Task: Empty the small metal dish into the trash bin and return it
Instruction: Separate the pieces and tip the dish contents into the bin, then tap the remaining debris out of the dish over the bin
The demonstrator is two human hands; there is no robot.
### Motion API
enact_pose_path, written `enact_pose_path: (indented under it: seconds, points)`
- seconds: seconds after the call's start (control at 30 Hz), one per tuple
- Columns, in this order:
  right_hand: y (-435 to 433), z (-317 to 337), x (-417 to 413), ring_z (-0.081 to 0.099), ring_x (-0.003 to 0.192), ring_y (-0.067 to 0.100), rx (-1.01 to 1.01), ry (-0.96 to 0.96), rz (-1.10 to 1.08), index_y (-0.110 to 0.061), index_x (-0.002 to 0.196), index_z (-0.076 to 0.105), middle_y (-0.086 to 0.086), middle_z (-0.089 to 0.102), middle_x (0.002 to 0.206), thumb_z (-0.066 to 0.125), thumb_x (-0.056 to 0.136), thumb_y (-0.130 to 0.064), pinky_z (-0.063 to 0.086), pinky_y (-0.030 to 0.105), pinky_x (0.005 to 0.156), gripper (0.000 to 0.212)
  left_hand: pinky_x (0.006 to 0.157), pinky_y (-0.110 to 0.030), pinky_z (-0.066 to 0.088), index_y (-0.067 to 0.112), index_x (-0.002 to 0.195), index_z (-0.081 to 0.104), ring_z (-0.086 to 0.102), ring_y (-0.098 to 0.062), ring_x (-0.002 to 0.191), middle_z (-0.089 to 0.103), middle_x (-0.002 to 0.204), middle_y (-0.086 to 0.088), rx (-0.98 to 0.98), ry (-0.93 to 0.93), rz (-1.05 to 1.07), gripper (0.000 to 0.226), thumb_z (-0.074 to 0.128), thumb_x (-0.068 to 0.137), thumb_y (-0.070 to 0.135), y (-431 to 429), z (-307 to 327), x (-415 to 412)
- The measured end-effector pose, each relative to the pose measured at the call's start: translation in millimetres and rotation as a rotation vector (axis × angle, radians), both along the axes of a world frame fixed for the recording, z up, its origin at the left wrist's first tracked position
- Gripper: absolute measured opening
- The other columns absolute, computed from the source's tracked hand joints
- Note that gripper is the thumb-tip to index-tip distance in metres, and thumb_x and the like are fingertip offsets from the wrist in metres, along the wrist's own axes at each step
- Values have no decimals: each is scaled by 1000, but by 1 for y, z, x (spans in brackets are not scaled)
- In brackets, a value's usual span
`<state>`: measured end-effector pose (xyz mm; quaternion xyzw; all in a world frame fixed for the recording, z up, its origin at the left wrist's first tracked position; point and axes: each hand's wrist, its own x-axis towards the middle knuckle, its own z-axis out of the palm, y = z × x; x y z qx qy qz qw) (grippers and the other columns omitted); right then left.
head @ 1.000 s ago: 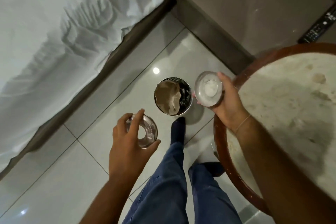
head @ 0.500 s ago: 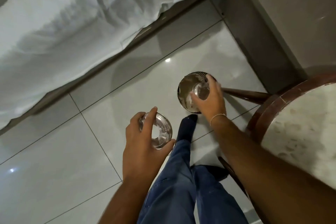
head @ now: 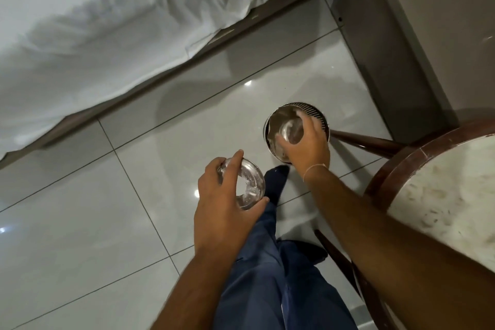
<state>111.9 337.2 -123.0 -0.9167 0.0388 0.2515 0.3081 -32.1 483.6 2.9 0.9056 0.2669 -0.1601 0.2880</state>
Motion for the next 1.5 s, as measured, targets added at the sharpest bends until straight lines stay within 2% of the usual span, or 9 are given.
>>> enact_pose_path:
  seconds: [0.33, 0.5, 0.67, 0.8, 1.0, 1.13, 1.2, 1.37, 1.5]
  points:
    - [18, 64, 21, 56, 142, 25, 238, -710, -79, -21, 146, 61, 4, 53, 154, 82, 90, -55, 59, 31, 106, 68, 95, -31, 50, 50, 158, 24, 35, -19, 142, 31, 159, 8, 34, -41, -4, 105, 86, 73, 60, -2, 0, 13]
    - [27, 37, 7, 46, 147, 28, 24, -112, -56, -21, 160, 49, 6, 49, 162, 84, 90, -49, 51, 50, 116, 83, 98, -41, 53, 46, 158, 27, 42, -25, 137, 37, 155, 3, 91, -22, 15, 107, 87, 72, 59, 9, -3, 16]
    - [38, 41, 33, 38, 144, -2, 108, -637, -127, -30, 156, 47, -7, 45, 156, 74, 90, -66, 54, 35, 112, 80, 101, -45, 52, 41, 159, 30, 49, -29, 134, 41, 155, -2, 119, 1, 38, 108, 89, 71, 59, 20, -4, 14]
    - [28, 21, 8, 44, 152, 26, 59, -45, -164, -24, 168, 35, 5, 47, 166, 85, 89, -49, 49, 52, 121, 97, 104, -45, 51, 38, 160, 32, 48, -29, 135, 42, 156, -3, 87, 6, 41, 107, 88, 72, 58, 24, -2, 16]
    - [34, 13, 21, 38, 146, 0, 90, -689, -113, -37, 154, 46, -21, 42, 156, 72, 90, -71, 55, 32, 110, 77, 103, -43, 50, 43, 158, 29, 48, -26, 134, 41, 154, 0, 77, -8, 49, 106, 86, 71, 63, 26, -14, 12]
    - [8, -32, -8, 43, 152, 31, -83, 8, 49, -25, 163, 45, 2, 52, 163, 82, 90, -52, 52, 52, 117, 87, 105, -43, 48, 43, 159, 30, 48, -27, 135, 41, 155, -1, 49, -1, 26, 105, 86, 72, 63, 20, -16, 19]
    - [-3, -41, -8, 47, 149, 30, -40, 38, -55, -31, 163, 44, 0, 55, 161, 84, 88, -52, 52, 50, 117, 87, 103, -43, 49, 44, 158, 30, 48, -27, 134, 41, 154, 0, 46, -18, 30, 105, 85, 71, 64, 22, -16, 23]
    - [-23, -6, 13, 59, 137, 16, 422, 95, -619, -48, 152, 48, -6, 58, 159, 88, 82, -52, 56, 27, 101, 80, 103, -39, 48, 46, 157, 29, 47, -24, 134, 40, 154, 5, 2, -27, -8, 104, 85, 72, 64, 8, -13, 33]
    - [-62, 34, 7, 62, 137, 29, 972, 439, -1080, -28, 157, 52, 12, 57, 161, 71, 95, -62, 59, 51, 106, 74, 100, -33, 46, 50, 156, 29, 46, -19, 133, 38, 152, 10, -78, -52, -53, 103, 83, 71, 67, -9, -8, 50]
